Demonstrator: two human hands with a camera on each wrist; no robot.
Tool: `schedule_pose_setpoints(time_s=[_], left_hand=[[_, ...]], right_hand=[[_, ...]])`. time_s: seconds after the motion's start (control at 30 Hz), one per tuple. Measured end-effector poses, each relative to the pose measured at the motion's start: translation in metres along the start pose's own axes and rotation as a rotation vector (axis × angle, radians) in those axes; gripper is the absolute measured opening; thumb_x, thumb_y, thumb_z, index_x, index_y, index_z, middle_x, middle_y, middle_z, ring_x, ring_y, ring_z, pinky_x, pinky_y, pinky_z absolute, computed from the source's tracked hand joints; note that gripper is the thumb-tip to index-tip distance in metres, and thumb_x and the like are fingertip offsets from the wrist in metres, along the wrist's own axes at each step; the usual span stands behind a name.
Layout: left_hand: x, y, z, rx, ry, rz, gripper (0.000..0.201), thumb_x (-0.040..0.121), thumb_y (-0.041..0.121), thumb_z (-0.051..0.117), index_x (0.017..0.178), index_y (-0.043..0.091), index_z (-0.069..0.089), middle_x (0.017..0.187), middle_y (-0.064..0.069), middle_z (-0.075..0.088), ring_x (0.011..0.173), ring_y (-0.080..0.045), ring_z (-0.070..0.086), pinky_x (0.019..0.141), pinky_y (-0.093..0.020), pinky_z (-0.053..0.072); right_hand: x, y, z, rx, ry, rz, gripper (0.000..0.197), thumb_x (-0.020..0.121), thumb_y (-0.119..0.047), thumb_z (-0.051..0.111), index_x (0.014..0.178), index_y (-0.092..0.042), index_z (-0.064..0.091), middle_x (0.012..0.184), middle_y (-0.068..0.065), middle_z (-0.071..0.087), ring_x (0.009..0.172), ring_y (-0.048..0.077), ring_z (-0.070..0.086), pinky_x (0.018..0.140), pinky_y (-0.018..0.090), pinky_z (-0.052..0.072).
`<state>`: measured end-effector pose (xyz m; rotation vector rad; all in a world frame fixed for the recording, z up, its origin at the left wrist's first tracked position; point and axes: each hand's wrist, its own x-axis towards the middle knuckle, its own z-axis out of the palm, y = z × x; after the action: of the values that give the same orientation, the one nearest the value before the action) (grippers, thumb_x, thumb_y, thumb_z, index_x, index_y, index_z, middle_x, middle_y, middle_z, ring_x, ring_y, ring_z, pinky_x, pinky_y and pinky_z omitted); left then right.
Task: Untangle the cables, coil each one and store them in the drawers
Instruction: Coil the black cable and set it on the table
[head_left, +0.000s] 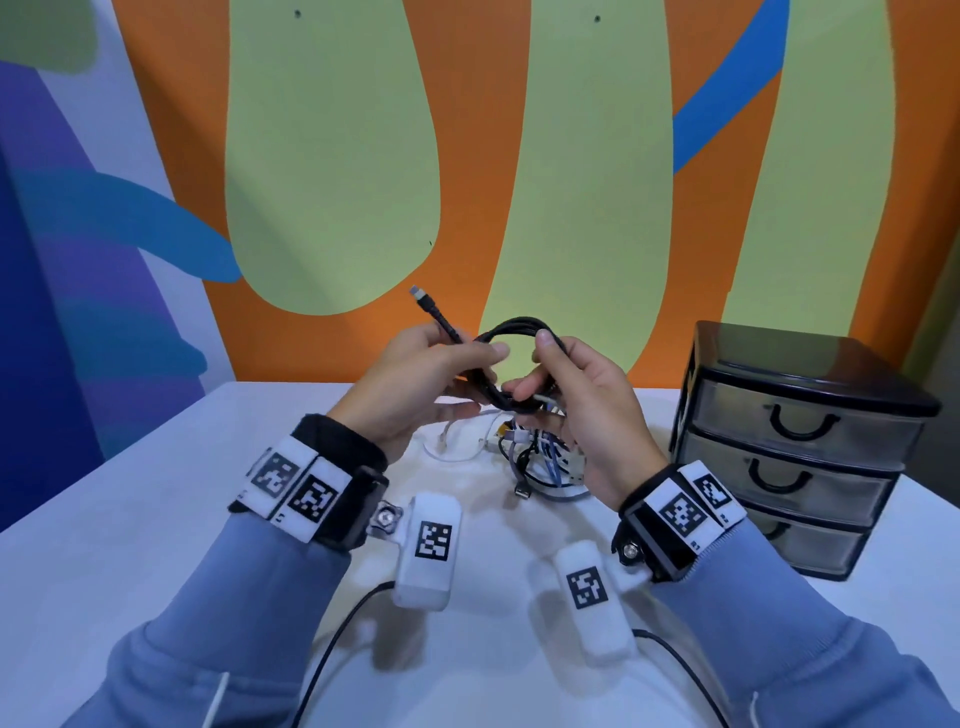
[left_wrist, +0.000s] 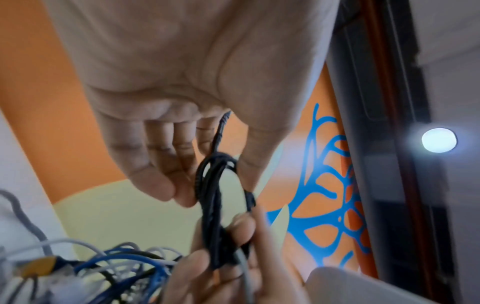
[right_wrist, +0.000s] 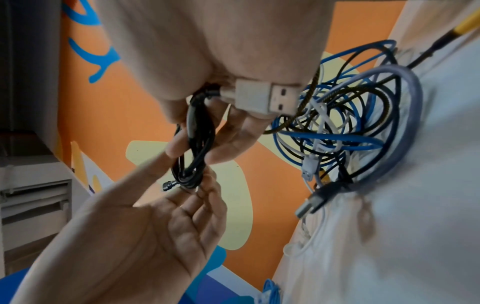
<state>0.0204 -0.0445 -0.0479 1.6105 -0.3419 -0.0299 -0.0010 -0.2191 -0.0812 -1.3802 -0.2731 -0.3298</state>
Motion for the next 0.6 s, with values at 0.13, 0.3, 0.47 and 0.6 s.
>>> schedule_pose_setpoints(time_s=[0.13,0.3,0.47,0.6], left_hand=[[0.000,0.000,-0.002,-0.153,-0.068,0.024,0.018,0.103,0.011,0.063,0.120,0.012,0.068,0.112,-0.014,0.078,0.097,-0.022,0.072,0.096,-0.040,0.055],[0.007,-0.007,0.001,-0.310,0.047,0.006,0.011,0.107,0.010,0.057,0.112,0.013,0.067,0.106,-0.010,0.077,0.094,-0.018,0.072,0.088,-0.034,0.056],[0.010,-0.010,0.004,-0.458,0.158,0.071,0.012,0.105,0.009,0.062,0.113,0.013,0.070,0.094,-0.002,0.074,0.082,-0.013,0.063,0.077,-0.026,0.055],[0.010,-0.011,0.006,-0.403,0.165,0.140,0.017,0.100,0.018,0.071,0.116,0.012,0.070,0.098,-0.002,0.076,0.084,-0.011,0.062,0.076,-0.023,0.054]], right_hand=[[0.005,0.000,-0.008,0.115,0.106,0.081,0.027,0.104,-0.039,0.061,0.096,-0.014,0.063,0.068,0.001,0.067,0.086,0.020,0.073,0.066,0.030,0.060],[0.005,-0.007,-0.009,0.216,0.078,0.158,0.032,0.104,-0.039,0.061,0.084,-0.014,0.063,0.074,0.003,0.073,0.090,0.021,0.076,0.074,0.033,0.060],[0.005,-0.009,-0.009,0.227,0.074,0.182,0.030,0.104,-0.042,0.062,0.084,-0.018,0.062,0.078,0.000,0.069,0.078,0.018,0.066,0.059,0.027,0.059],[0.008,-0.005,-0.011,0.202,0.071,0.220,0.026,0.101,-0.045,0.065,0.092,-0.021,0.061,0.073,-0.005,0.064,0.083,0.020,0.056,0.055,0.027,0.058]])
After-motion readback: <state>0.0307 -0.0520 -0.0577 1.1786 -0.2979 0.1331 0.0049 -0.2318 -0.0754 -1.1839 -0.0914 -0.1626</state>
